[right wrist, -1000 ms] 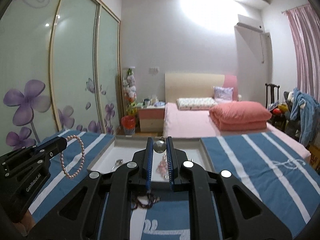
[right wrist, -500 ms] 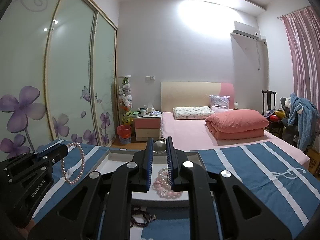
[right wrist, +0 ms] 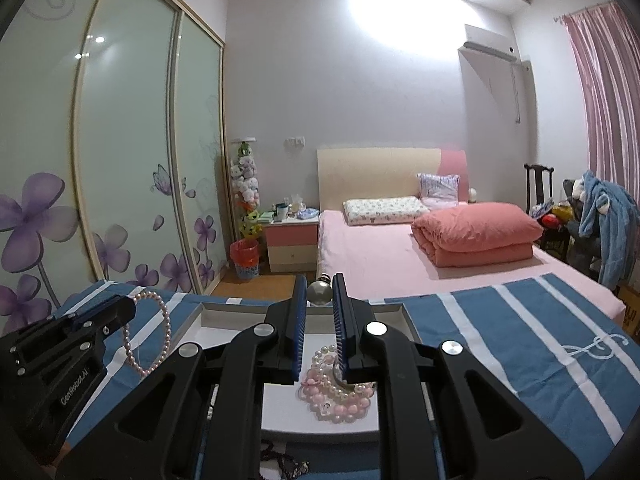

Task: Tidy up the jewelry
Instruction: 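Carry the pendant in the right gripper over the tray while the left carries the pink bracelet, then open the right gripper to drop the pendant in the tray while the left releases the pink bracelet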

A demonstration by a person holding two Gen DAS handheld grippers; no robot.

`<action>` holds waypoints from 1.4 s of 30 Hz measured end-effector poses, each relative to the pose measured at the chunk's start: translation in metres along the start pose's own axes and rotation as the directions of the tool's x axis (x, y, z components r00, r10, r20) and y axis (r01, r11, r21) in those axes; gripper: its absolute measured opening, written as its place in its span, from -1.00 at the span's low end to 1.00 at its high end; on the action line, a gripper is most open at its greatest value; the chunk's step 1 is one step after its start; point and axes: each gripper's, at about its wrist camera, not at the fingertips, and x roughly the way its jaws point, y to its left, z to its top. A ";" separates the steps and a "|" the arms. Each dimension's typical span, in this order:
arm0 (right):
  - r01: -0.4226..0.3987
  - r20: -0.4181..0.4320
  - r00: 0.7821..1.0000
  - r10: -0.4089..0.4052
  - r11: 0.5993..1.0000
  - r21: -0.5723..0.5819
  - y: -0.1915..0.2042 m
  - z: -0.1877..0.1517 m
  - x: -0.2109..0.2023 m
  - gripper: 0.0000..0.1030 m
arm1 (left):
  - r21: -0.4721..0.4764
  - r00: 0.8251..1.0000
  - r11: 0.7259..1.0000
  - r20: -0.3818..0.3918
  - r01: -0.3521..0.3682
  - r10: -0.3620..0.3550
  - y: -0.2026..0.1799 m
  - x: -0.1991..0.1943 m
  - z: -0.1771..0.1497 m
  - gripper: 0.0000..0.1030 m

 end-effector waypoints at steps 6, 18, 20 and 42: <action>-0.013 -0.104 0.994 0.016 0.999 0.036 -0.004 -0.008 0.035 -0.73 | 0.000 0.998 1.000 -0.061 0.020 -0.020 0.002 0.032 -0.006 -0.88; -0.029 -0.314 0.948 0.061 0.994 0.104 -0.010 -0.036 0.092 -0.73 | 0.007 0.987 0.999 -0.158 0.039 -0.038 0.003 0.086 -0.017 -0.88; -0.027 -0.324 0.944 0.059 0.994 0.105 -0.011 -0.038 0.095 -0.73 | 0.006 0.985 0.999 -0.166 0.039 -0.038 0.002 0.091 -0.018 -0.87; -0.020 -0.346 0.935 0.080 0.984 0.174 -0.035 -0.033 0.078 -0.31 | -0.113 0.982 0.993 -0.181 0.025 -0.045 0.041 0.056 -0.013 -0.43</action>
